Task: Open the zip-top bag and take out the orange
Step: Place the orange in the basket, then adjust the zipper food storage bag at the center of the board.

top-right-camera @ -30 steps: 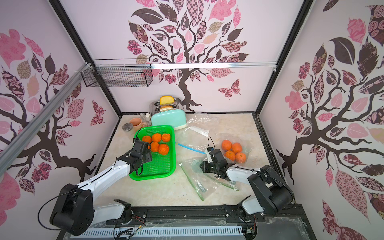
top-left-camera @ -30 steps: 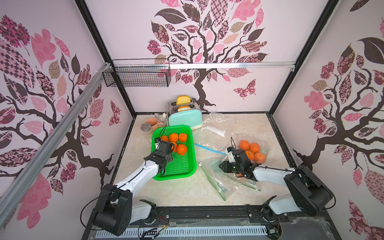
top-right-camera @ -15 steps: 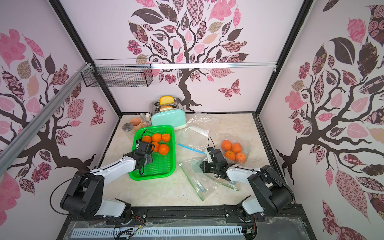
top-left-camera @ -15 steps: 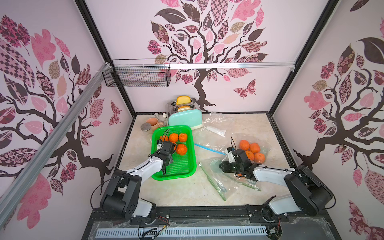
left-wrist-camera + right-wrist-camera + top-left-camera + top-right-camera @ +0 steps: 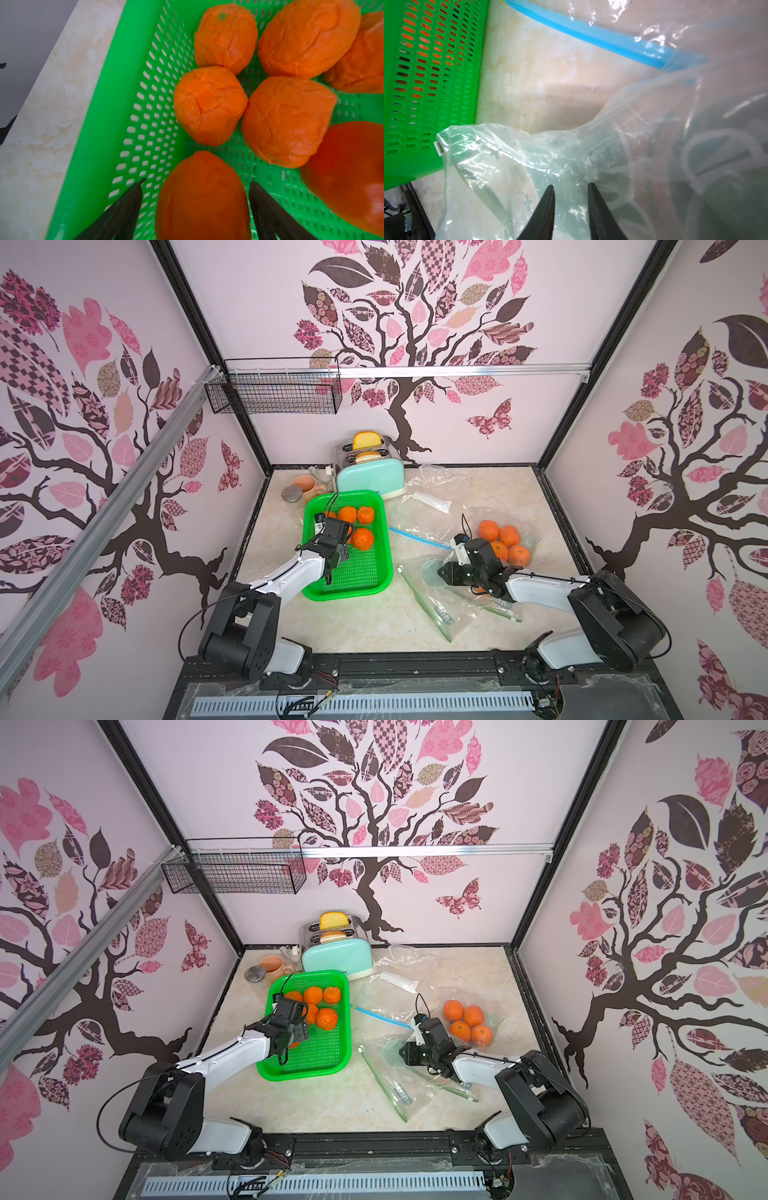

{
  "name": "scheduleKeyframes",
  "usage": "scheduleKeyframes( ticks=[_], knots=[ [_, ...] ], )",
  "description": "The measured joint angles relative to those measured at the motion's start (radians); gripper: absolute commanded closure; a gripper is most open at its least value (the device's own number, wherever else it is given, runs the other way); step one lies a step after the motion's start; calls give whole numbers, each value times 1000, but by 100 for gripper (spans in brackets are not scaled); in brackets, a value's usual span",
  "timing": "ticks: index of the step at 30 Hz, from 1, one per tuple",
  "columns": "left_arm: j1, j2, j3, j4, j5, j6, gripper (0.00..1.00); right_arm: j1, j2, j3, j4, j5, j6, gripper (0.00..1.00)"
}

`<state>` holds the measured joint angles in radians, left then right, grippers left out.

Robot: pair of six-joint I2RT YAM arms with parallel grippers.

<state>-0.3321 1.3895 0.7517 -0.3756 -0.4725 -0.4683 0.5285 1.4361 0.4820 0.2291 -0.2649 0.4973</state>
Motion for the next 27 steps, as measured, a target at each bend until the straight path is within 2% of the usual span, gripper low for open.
scheduleKeyframes(
  ticks=[6, 9, 12, 15, 19, 22, 25, 27],
  knots=[
    [-20, -218, -21, -2, 116, 10, 31, 0, 0, 0, -1, 1, -1, 69],
    [-105, -329, -55, 8, 228, -3, 38, 0, 0, 0, -2, 4, -3, 68],
    [-208, -426, -114, 41, 388, -24, 40, 0, 0, 0, -5, 9, -4, 67],
    [-306, -494, -173, 57, 546, -35, 47, 0, -2, 3, -18, 9, -6, 66],
    [-509, -493, -191, 68, 645, -34, 57, 0, -20, 13, -46, 11, -7, 66],
    [-640, -434, -191, 104, 669, -26, 66, 0, -33, 31, -65, 13, -8, 65],
    [-712, -333, -191, 141, 674, -26, 76, 0, -48, 52, -89, 19, -13, 65],
    [-734, -276, -189, 156, 675, -26, 78, -2, -62, 66, -108, 23, -19, 65]
  ],
)
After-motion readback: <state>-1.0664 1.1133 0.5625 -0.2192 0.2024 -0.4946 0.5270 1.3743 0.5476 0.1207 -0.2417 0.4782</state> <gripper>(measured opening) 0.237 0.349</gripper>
